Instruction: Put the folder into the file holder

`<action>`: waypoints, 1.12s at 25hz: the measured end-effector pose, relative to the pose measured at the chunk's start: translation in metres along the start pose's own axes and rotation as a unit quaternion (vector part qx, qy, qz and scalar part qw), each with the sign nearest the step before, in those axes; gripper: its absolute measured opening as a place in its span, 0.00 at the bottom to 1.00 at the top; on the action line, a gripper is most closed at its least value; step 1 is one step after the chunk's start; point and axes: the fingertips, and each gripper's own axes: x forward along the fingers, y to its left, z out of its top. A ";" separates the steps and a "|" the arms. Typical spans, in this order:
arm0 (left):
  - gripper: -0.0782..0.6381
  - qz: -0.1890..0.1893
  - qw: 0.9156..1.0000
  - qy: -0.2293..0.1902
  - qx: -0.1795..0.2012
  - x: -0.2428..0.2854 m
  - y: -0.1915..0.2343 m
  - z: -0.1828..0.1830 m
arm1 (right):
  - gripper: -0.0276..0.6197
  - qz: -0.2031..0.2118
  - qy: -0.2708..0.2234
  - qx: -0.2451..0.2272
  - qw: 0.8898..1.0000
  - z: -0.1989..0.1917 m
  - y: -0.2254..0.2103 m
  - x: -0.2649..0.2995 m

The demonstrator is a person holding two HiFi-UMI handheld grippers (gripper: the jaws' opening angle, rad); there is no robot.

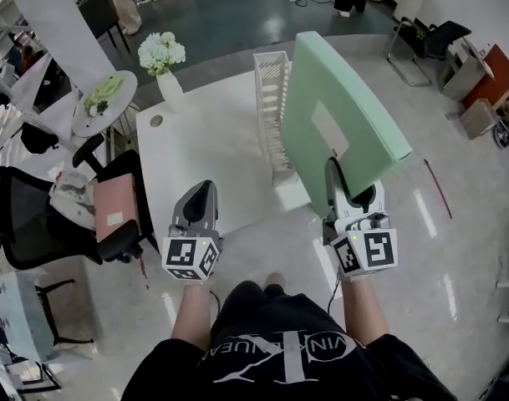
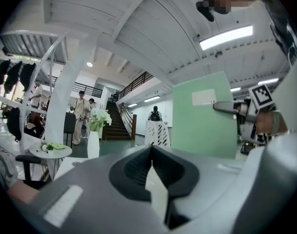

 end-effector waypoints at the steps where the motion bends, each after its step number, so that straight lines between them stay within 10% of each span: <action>1: 0.11 -0.002 1.000 0.001 0.001 0.003 0.000 0.000 | 0.33 0.001 0.001 0.001 1.000 -0.002 0.000 0.005; 28: 0.11 -0.069 0.997 0.019 0.005 0.099 0.051 -0.004 | 0.33 -0.051 0.011 0.010 0.999 -0.035 0.003 0.119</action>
